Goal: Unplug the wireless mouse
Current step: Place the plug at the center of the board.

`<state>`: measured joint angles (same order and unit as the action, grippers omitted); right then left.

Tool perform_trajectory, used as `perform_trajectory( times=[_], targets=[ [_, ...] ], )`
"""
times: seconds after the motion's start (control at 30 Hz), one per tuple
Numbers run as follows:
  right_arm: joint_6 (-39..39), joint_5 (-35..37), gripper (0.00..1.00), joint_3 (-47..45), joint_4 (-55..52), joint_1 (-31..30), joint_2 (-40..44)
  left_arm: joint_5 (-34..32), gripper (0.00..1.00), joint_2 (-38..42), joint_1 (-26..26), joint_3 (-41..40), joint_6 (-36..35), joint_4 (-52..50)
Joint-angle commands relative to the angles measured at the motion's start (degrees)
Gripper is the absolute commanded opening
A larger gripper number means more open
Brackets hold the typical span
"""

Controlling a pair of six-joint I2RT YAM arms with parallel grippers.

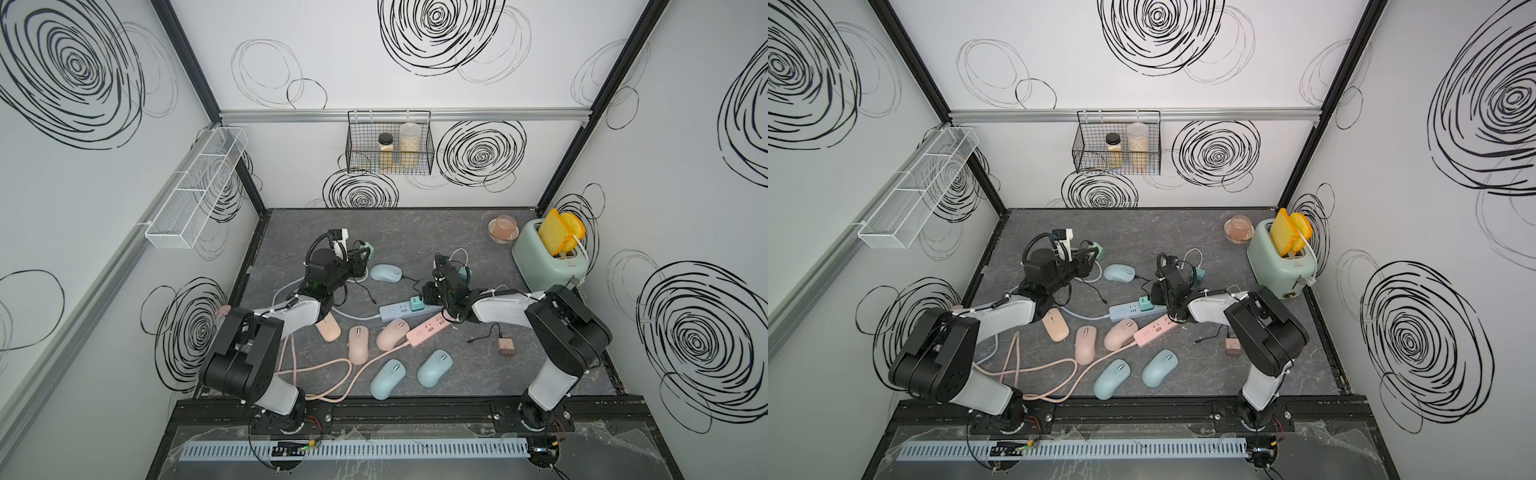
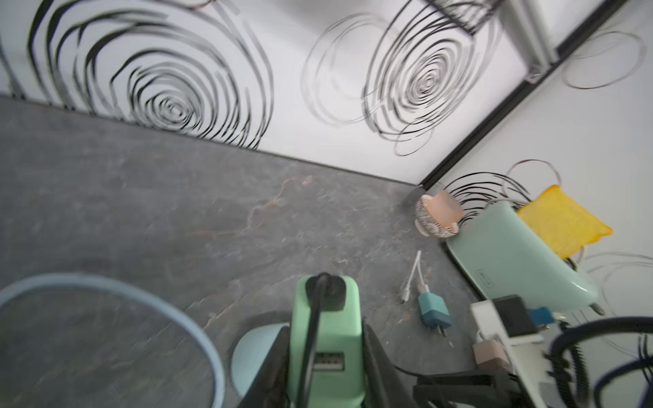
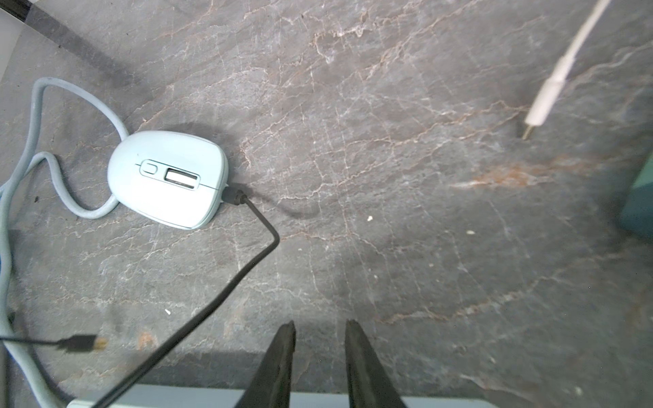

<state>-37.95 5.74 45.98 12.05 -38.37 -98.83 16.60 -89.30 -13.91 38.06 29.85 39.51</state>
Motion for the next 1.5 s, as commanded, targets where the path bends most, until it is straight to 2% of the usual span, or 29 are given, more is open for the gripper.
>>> perform_trajectory(
  times=[0.0, 0.1, 0.2, 0.23, 0.27, 0.3, 0.37, 0.57, 0.63, 0.93, 1.03, 1.23, 1.4, 1.47],
  targets=[
    [-0.2, -1.4, 0.30, -0.9, -8.9, 0.0, 0.1, 0.6, 0.00, -1.4, -0.1, 0.1, 7.1, -0.7],
    [-0.2, -1.4, 0.30, -0.6, -9.4, 0.3, 0.2, -0.8, 0.00, -2.0, -0.1, 0.0, 8.7, -4.4],
    [-0.4, -1.5, 0.30, -0.6, -9.6, 0.4, 0.5, -5.1, 0.00, -1.9, 0.1, 1.3, 8.5, -13.6],
    [-0.4, -1.4, 0.30, -0.6, -9.7, 0.5, 0.7, -6.4, 0.06, -1.7, 0.4, 1.0, 9.1, -15.1],
    [-0.4, -1.3, 0.30, -0.8, -9.7, 0.5, 0.9, -6.9, 0.19, -1.6, 1.0, 0.6, 9.8, -15.9],
    [-0.5, -1.3, 0.30, -0.8, -9.7, 0.6, 1.0, -7.3, 0.27, -1.8, 1.5, 0.6, 10.7, -16.8],
    [-0.5, -1.3, 0.30, -0.9, -9.7, 0.7, 1.4, -6.1, 0.39, -2.5, 2.5, -0.1, 12.0, -16.7],
    [-0.8, -1.4, 0.38, -0.9, -10.1, 1.0, 2.8, -6.0, 0.62, -0.4, 3.6, -0.8, 12.6, -15.9],
    [-0.9, -1.5, 0.41, -1.0, -10.3, 1.4, 3.6, -6.6, 0.98, 1.2, 4.3, 0.1, 12.5, -17.7],
    [-1.2, -2.8, 0.66, -2.1, -10.9, 5.0, 9.9, -11.0, 0.98, 15.1, 5.8, 1.0, 11.8, -20.8],
    [-1.2, -2.9, 0.71, -2.4, -11.4, 6.0, 13.0, -9.5, 0.97, 20.0, 5.8, 1.3, 13.5, -19.7],
    [0.4, -5.3, 0.73, -4.5, -9.7, 6.5, 19.7, -2.3, 0.97, 27.3, 5.7, -4.0, 22.8, -6.4],
    [3.6, -9.2, 0.74, -5.3, -9.4, 6.1, 24.1, 5.3, 0.97, 28.5, 5.8, -9.9, 32.5, 11.2],
    [5.6, -9.0, 0.74, -5.1, -10.1, 4.9, 24.9, 9.2, 0.98, 27.8, 5.2, -9.5, 32.8, 13.1]
  ],
)
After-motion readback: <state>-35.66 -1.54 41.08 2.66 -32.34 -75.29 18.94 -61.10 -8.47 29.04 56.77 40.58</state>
